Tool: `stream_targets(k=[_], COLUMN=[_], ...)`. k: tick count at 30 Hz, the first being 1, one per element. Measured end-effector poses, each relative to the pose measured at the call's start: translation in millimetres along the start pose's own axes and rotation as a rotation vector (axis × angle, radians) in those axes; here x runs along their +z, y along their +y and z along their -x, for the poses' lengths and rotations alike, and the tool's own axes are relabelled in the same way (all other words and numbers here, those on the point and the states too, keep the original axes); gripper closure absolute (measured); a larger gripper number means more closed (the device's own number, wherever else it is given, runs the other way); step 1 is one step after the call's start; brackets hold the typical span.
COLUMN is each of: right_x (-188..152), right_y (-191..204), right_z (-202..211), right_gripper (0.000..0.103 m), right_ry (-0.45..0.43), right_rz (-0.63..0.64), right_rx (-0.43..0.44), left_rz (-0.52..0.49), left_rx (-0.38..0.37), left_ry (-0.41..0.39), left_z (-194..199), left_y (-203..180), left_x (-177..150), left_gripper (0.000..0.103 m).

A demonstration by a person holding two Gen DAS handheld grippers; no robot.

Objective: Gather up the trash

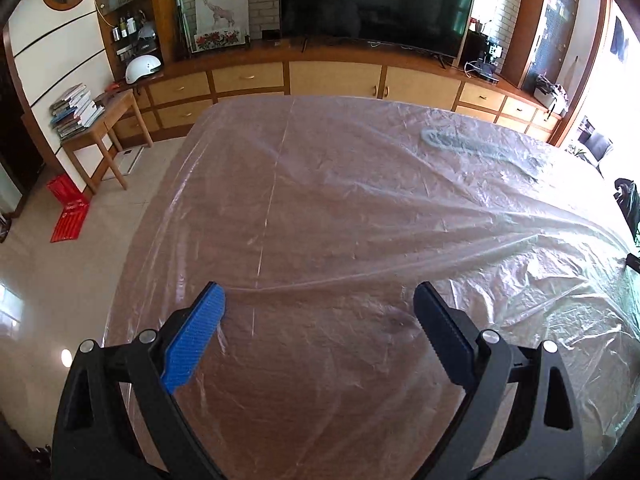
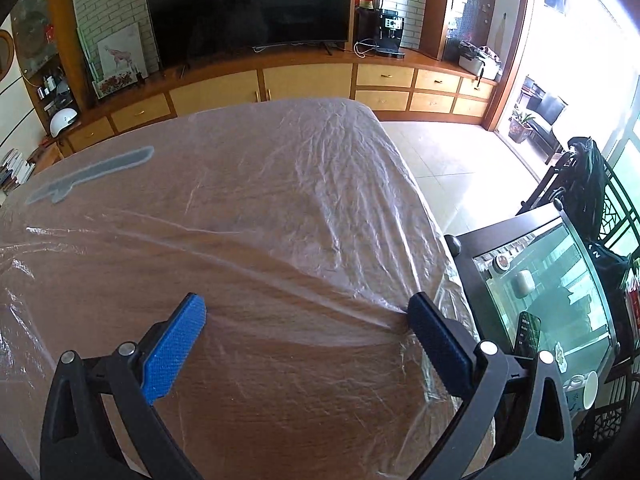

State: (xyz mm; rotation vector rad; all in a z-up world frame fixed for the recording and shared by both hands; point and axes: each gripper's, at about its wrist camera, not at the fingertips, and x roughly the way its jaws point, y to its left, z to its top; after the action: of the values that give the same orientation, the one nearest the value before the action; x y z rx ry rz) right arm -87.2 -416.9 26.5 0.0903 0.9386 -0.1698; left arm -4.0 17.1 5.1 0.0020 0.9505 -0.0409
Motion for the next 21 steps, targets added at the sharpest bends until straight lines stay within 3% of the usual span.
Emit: stream_targets(k=[3, 21], right_x=[0.0, 0.6], right_y=[-0.5, -1.1], right_z=[-0.1, -1.5], right_gripper=[0.004, 0.004], right_ry=[0.0, 0.0], right_rz=[0.0, 0.0], right_rx=[0.0, 0.0], left_rz=[-0.016, -0.013], left_rx=[0.01, 0.01], left_ry=[0.006, 0.007], left_z=[-3.5, -5.1], left_y=[-0.3, 4.0], left_x=[-1.7, -0.1], left_gripper=[0.002, 0.001])
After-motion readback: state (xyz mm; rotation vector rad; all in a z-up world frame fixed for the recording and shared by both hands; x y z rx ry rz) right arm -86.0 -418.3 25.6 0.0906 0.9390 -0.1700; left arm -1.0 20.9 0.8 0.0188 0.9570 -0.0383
